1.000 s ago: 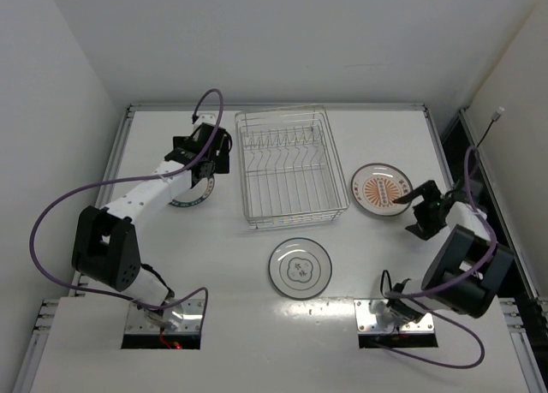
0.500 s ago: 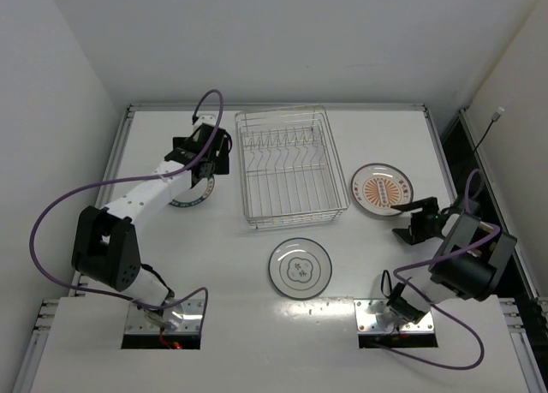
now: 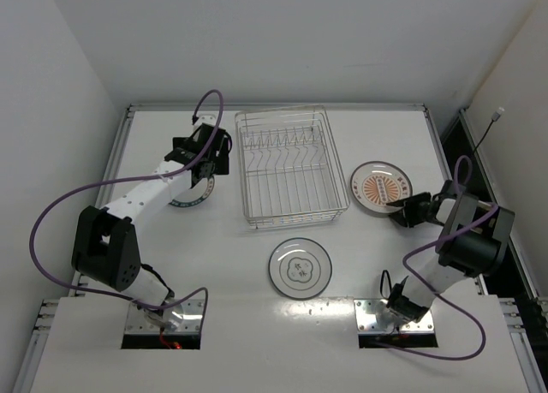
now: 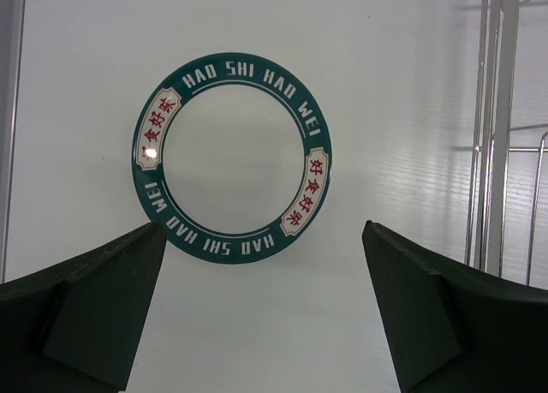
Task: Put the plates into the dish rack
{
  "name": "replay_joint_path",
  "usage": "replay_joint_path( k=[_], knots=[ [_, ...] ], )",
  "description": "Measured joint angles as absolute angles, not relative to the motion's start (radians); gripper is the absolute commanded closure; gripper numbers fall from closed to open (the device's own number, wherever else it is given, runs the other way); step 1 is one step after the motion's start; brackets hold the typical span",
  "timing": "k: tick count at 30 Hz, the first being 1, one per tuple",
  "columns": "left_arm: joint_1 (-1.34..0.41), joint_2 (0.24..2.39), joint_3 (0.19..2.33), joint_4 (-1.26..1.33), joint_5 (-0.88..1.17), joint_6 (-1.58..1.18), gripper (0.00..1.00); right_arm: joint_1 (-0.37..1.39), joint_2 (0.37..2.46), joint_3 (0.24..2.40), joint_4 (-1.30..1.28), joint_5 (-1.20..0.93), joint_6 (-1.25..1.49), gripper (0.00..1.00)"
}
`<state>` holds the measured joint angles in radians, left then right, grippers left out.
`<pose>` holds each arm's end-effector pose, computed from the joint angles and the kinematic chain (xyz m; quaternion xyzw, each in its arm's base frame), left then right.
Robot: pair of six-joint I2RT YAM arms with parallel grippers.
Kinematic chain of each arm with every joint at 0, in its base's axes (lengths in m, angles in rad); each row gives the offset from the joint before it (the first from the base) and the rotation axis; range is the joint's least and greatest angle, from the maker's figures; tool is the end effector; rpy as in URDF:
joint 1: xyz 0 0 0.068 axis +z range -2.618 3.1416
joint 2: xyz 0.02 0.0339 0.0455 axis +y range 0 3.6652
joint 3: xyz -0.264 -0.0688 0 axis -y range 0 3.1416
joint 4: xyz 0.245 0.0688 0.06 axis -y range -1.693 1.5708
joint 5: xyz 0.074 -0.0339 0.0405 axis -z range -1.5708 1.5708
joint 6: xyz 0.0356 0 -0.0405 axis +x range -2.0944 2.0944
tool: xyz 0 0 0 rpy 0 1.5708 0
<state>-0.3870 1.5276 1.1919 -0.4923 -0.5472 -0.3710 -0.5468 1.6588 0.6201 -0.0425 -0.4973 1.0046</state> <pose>0.3129 -0.1075 0.2763 -0.0909 0.8979 0.1046 0.4178 0.2384 -0.1252 0.1029 0.6159 0.7131 0.2858 0.1746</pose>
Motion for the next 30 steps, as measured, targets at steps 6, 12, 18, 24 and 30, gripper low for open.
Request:
replay_joint_path(
  k=[6, 12, 18, 24, 30],
  knots=[
    [-0.387, 1.528, 1.192, -0.492, -0.547, -0.371, 0.01, -0.524, 1.681, 0.639, -0.035, -0.491, 1.017, 0.99],
    [-0.387, 1.528, 1.192, -0.493, -0.549, -0.371, 0.01, -0.462, 1.533, 0.725, -0.139, -0.412, 0.973, 1.00],
    [-0.387, 1.528, 1.192, -0.493, -0.561, -0.373, 0.01, -0.239, 1.313, 0.997, -0.303, -0.128, 0.881, 1.00],
    [-0.387, 1.528, 1.192, -0.502, -0.576, -0.375, 0.01, 0.120, 1.363, 1.363, -0.372, 0.228, 0.744, 1.00],
    [-0.387, 1.528, 1.192, -0.508, -0.583, -0.374, 0.01, 0.309, 1.629, 1.603, -0.461, 0.502, 0.627, 1.00]
  ],
)
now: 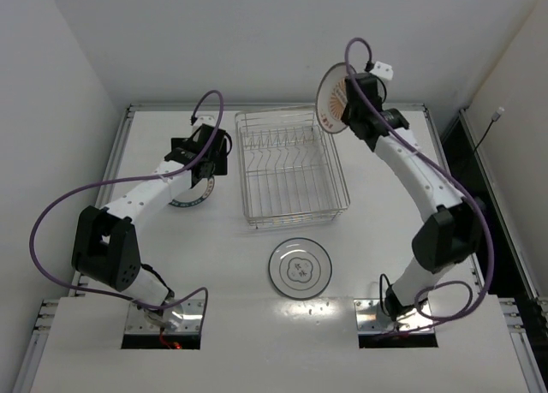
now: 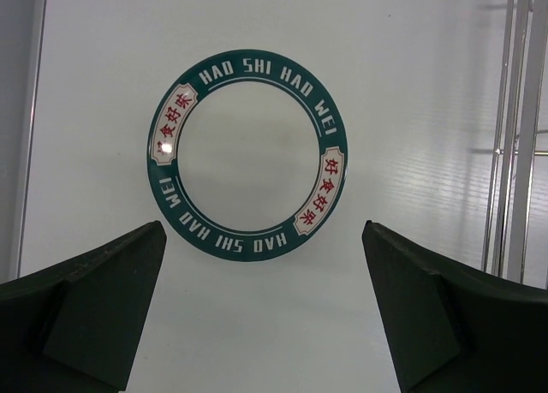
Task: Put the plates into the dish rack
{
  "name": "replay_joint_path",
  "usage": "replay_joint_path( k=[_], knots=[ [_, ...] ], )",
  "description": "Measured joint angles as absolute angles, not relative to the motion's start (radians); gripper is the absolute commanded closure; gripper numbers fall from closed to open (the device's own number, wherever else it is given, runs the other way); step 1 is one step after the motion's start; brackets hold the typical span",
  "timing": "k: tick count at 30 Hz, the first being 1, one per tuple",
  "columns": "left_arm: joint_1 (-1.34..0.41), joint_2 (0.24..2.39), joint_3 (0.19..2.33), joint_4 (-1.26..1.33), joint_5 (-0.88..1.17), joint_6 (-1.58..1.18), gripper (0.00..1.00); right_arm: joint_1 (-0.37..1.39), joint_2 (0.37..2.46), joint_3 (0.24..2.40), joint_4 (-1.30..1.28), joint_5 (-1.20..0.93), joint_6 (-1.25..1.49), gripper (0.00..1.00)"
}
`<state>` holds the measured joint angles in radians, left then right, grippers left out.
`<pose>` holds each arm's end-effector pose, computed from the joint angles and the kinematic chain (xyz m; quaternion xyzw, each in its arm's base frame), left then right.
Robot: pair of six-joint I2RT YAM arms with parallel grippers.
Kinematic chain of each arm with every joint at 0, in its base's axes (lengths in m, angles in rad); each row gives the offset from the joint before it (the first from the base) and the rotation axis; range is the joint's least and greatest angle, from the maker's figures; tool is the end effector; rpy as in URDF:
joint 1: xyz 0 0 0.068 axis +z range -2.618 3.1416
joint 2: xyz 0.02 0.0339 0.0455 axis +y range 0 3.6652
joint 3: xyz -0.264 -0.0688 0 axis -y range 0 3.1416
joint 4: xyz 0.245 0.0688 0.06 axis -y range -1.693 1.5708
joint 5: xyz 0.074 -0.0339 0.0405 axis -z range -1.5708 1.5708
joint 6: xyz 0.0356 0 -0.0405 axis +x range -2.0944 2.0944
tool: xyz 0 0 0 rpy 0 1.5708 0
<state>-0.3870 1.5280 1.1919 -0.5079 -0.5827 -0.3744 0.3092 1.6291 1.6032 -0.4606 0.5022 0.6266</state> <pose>0.3118 -0.1059 0.2756 -0.0965 0.8959 0.1228 0.4159 0.3623 0.0977 0.3815 0.2577 0.7991 0.0355 0.5421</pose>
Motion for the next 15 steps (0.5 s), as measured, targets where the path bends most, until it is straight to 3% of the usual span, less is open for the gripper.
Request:
replay_joint_path(
  k=[6, 15],
  knots=[
    [-0.387, 1.528, 1.192, -0.509, -0.584, -0.374, 0.01, 0.342, 1.766, 1.610, -0.569, 0.665, 0.557, 1.00],
    [-0.387, 1.528, 1.192, -0.509, -0.585, -0.374, 0.01, 0.398, 1.785, 1.611, -0.554, 0.754, 0.507, 1.00]
  ],
)
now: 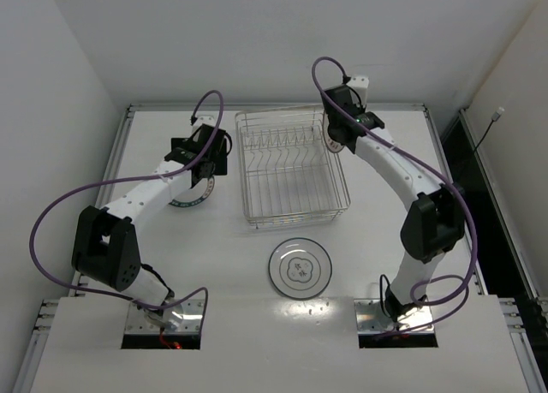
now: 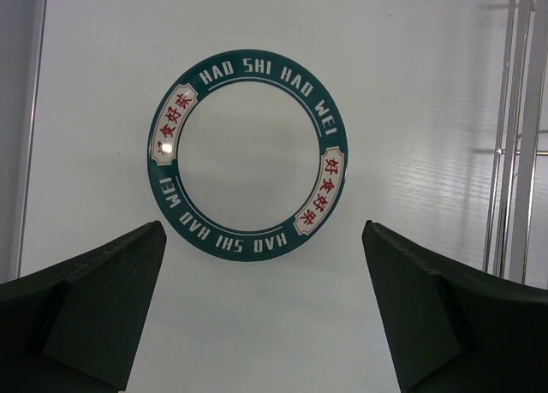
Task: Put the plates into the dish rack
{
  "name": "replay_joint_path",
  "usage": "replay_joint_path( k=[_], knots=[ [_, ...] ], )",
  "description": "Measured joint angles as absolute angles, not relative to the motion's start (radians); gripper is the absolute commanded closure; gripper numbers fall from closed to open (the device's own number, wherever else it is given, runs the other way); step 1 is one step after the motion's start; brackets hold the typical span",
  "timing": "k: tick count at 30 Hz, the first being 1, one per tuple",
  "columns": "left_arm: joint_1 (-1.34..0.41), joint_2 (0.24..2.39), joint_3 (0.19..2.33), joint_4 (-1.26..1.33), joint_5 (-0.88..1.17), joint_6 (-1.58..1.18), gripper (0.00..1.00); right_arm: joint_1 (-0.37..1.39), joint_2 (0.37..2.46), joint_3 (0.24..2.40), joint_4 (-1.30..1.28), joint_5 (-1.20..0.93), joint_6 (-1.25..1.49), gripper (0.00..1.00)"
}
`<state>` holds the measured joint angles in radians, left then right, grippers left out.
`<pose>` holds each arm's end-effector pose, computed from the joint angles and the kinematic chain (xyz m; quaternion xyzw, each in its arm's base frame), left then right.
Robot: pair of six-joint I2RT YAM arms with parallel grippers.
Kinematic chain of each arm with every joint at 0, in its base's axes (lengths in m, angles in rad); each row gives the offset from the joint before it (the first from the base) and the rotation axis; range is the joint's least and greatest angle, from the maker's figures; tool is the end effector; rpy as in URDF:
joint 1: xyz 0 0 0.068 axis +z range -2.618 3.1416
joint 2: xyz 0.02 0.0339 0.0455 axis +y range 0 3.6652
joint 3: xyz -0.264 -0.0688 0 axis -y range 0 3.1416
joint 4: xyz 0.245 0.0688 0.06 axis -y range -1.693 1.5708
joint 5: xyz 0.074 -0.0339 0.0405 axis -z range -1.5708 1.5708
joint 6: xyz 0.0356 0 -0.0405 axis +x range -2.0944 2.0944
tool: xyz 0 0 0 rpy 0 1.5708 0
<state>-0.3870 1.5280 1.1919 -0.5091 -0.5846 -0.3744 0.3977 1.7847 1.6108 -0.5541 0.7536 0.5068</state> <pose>0.3117 -0.1058 0.2755 -0.0966 0.8959 0.1238 0.4156 0.3804 0.1334 0.3217 0.1965 0.8390 -0.1358 0.4888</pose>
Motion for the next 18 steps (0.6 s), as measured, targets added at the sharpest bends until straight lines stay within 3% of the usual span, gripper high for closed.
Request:
replay_joint_path(
  k=[18],
  knots=[
    [-0.387, 1.528, 1.192, -0.509, -0.584, -0.375, 0.01, 0.480, 1.722, 1.548, -0.502, 0.873, 0.474, 1.00]
  ],
)
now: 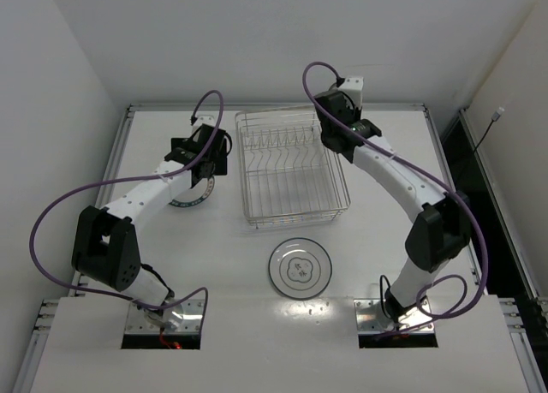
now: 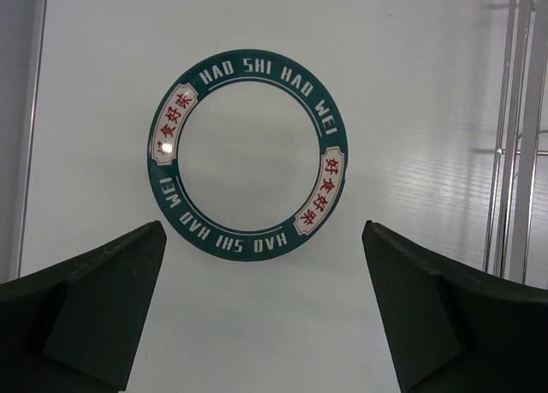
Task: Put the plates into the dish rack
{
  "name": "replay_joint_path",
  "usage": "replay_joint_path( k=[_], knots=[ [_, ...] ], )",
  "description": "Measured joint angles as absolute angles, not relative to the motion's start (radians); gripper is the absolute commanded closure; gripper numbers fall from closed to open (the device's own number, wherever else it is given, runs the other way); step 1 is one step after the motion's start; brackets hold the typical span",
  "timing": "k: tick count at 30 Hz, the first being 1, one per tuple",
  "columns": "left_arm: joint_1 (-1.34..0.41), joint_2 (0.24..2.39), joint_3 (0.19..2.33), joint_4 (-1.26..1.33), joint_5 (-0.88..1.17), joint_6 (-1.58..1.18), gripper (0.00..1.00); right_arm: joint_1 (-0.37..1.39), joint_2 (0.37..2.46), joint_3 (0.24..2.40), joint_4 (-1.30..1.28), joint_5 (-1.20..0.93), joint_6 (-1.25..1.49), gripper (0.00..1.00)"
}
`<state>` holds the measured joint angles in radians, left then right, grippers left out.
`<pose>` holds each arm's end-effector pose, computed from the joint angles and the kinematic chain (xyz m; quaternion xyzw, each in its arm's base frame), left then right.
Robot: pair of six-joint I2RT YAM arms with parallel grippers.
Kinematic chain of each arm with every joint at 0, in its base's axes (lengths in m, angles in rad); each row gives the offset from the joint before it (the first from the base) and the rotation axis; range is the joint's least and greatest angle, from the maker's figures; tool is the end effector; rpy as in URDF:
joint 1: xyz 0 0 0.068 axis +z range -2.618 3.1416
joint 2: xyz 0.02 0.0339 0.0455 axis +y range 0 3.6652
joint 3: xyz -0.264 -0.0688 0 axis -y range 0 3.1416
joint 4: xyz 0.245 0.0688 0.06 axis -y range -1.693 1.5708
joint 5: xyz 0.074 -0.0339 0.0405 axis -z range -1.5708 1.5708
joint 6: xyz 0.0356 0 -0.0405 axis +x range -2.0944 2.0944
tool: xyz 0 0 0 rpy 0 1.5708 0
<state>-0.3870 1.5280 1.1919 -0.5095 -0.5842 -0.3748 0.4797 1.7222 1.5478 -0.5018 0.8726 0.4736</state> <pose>0.3117 -0.1058 0.2755 -0.0967 0.8960 0.1237 0.4154 0.3560 0.1545 0.3304 0.1803 0.8177 -0.1587 0.5231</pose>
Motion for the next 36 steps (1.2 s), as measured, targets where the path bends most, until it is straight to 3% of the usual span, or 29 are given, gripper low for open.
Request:
replay_joint_path(
  k=[18, 31, 34, 36],
  knots=[
    [-0.387, 1.528, 1.192, -0.509, -0.585, -0.375, 0.01, 0.501, 1.719, 1.534, -0.504, 0.858, 0.482, 1.00],
    [-0.387, 1.528, 1.192, -0.509, -0.584, -0.374, 0.01, 0.502, 1.864, 1.583, -0.512, 0.809, 0.498, 1.00],
    [-0.387, 1.528, 1.192, -0.509, -0.584, -0.374, 0.01, 0.501, 1.865, 1.584, -0.512, 0.799, 0.499, 0.85],
    [-0.387, 1.528, 1.192, -0.509, -0.584, -0.374, 0.01, 0.501, 1.865, 1.585, -0.518, 0.786, 0.500, 0.80]
  ],
)
